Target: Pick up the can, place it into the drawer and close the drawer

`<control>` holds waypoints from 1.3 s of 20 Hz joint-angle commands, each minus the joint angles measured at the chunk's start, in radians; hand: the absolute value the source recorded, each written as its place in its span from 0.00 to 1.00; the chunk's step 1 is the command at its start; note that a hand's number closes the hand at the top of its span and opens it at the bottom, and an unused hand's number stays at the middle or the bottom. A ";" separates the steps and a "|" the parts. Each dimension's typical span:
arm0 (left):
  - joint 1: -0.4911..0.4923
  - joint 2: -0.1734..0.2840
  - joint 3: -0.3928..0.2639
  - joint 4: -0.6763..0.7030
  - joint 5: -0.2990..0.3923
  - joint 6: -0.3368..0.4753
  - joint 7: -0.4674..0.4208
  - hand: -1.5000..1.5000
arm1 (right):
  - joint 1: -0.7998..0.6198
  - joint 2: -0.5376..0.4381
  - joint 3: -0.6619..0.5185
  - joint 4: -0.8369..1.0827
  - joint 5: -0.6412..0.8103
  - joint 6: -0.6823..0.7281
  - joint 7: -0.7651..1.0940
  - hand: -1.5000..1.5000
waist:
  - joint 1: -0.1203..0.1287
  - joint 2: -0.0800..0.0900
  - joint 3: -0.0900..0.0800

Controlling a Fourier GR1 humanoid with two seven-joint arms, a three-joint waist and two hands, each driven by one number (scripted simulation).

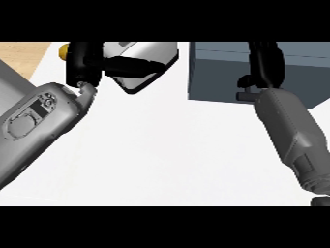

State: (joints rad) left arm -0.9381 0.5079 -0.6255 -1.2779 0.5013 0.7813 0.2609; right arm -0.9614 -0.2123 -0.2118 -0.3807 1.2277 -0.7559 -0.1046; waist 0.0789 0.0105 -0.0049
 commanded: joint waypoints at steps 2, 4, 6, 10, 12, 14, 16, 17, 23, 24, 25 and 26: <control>0.075 -0.010 -0.004 -0.058 -0.012 0.007 -0.014 0.00 | -0.114 0.025 -0.019 0.090 0.001 -0.008 0.029 0.00 | 0.021 0.017 0.007; 0.071 0.041 0.021 -0.069 -0.017 -0.004 0.003 0.00 | -0.108 -0.011 -0.039 0.109 -0.022 -0.002 -0.024 0.00 | 0.017 0.017 0.008; 0.089 0.027 0.026 -0.049 -0.019 -0.014 -0.016 0.00 | -0.144 0.039 -0.030 0.119 -0.008 -0.011 0.020 0.00 | 0.009 0.019 0.007; 0.115 0.033 0.018 -0.106 -0.030 -0.010 -0.008 0.00 | -0.178 -0.001 -0.068 0.129 -0.055 0.047 -0.063 0.00 | 0.016 0.018 0.008; 0.133 0.041 0.028 -0.091 -0.030 -0.035 -0.040 0.00 | -0.179 0.054 -0.100 0.113 -0.092 0.007 -0.055 0.00 | 0.018 0.021 0.008; 0.157 0.040 0.043 -0.101 -0.023 -0.031 -0.055 0.00 | -0.193 0.055 -0.145 0.088 -0.159 0.046 -0.147 0.00 | 0.018 0.018 0.008; 0.171 0.021 0.016 -0.104 -0.040 -0.015 -0.052 0.00 | -0.198 0.072 -0.194 0.084 -0.217 0.066 -0.175 0.00 | 0.014 0.017 0.009; 0.162 0.041 0.028 -0.117 -0.027 -0.040 -0.040 0.00 | -0.209 0.085 -0.208 0.079 -0.231 0.062 -0.173 0.00 | 0.021 0.016 0.009; 0.192 0.032 0.041 -0.104 -0.037 -0.031 -0.052 0.00 | -0.212 0.102 -0.321 0.061 -0.372 0.143 -0.317 0.00 | -0.009 0.012 0.008; 0.184 0.033 0.034 -0.120 -0.050 -0.017 -0.045 0.00 | -0.248 0.088 -0.339 0.062 -0.390 0.175 -0.304 0.00 | 0.001 0.011 0.009; 0.200 0.045 0.052 -0.122 -0.034 -0.030 -0.047 0.00 | -0.260 0.083 -0.378 0.046 -0.439 0.216 -0.316 0.00 | -0.012 0.004 0.008; 0.237 0.043 0.049 -0.128 -0.039 -0.030 -0.075 0.00 | -0.234 0.097 -0.394 0.051 -0.460 0.219 -0.349 0.00 | -0.011 0.006 0.008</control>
State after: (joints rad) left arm -0.7513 0.5489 -0.5831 -1.3928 0.4644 0.7521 0.2129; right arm -1.1307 -0.1697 -0.4975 -0.2896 0.9102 -0.5661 -0.4272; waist 0.0539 0.0287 0.0077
